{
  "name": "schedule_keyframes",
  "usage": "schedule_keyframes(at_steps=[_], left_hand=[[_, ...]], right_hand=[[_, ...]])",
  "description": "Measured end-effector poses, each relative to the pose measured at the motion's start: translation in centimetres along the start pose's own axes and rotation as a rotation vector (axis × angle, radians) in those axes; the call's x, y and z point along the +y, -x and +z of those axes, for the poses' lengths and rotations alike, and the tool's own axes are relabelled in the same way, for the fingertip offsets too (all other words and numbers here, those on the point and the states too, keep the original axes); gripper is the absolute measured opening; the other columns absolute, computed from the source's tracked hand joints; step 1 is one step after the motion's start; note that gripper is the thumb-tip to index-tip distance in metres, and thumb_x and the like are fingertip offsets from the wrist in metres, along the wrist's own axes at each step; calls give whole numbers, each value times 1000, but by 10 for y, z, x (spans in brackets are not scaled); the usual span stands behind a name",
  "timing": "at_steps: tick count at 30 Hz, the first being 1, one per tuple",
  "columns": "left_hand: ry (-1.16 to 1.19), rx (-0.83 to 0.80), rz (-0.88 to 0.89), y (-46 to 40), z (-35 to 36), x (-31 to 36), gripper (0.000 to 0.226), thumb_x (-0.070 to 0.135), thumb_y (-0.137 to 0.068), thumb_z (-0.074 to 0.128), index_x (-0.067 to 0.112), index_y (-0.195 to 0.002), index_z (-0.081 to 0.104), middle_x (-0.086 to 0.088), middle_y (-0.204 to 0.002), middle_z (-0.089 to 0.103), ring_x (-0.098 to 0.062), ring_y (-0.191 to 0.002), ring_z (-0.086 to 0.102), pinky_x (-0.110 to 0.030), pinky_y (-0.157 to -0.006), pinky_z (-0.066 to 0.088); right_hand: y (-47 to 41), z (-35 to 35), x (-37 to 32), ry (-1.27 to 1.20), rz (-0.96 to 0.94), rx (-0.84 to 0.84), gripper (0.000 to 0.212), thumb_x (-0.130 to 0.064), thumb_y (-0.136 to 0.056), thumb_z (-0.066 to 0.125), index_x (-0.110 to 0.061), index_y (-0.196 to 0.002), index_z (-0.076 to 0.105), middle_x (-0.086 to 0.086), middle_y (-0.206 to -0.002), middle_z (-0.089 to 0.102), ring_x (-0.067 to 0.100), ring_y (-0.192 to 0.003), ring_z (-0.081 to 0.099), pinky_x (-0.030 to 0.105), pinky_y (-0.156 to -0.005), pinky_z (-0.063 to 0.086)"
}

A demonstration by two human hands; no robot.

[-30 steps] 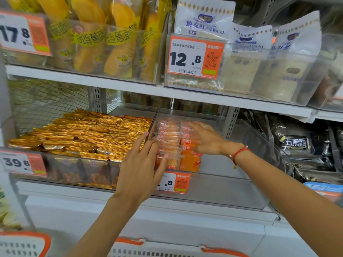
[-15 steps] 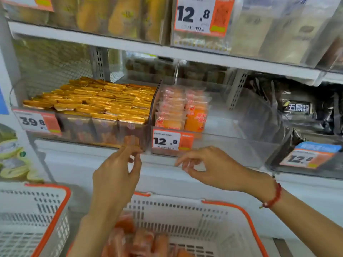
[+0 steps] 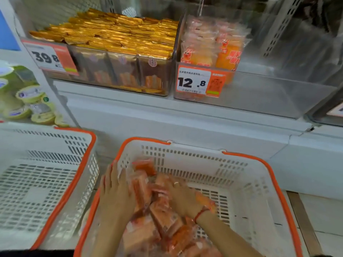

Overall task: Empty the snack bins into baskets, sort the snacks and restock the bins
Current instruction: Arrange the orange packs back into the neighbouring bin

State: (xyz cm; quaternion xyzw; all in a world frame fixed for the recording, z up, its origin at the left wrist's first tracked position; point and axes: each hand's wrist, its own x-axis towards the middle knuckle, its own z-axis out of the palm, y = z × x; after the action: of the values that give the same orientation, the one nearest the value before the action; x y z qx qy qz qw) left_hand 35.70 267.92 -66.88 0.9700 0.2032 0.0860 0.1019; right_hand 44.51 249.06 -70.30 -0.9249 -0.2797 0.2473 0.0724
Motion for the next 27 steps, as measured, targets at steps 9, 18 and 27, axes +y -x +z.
schedule_keyframes(at_steps=[9,18,27], left_hand=[[11,8,-26,3,-4,5,53,17,-83,55,8,-135,53,-18,-155,29,-31,-145,17,-39,-118,7],[1017,-459,-147,-12,-57,66,36,56,-92,50,29,-114,62,18,-110,64,-2,-106,59,-18,-88,43],[1331,-493,-344,-12,-71,54,66,34,-70,86,26,-127,53,-4,-101,74,-15,-91,72,-31,-84,56]], right_hand=[[-18,-8,6,-41,-169,197,44,-18,-94,55,-34,-135,50,0,-126,62,26,-106,63,34,-82,52],[58,-133,32,-851,-1,-78,31,-27,-102,46,-20,-130,57,-2,-111,68,8,-92,65,20,-84,51],[56,-109,9,-1576,29,53,38,-21,-93,57,5,-121,56,23,-110,67,33,-104,66,39,-97,52]])
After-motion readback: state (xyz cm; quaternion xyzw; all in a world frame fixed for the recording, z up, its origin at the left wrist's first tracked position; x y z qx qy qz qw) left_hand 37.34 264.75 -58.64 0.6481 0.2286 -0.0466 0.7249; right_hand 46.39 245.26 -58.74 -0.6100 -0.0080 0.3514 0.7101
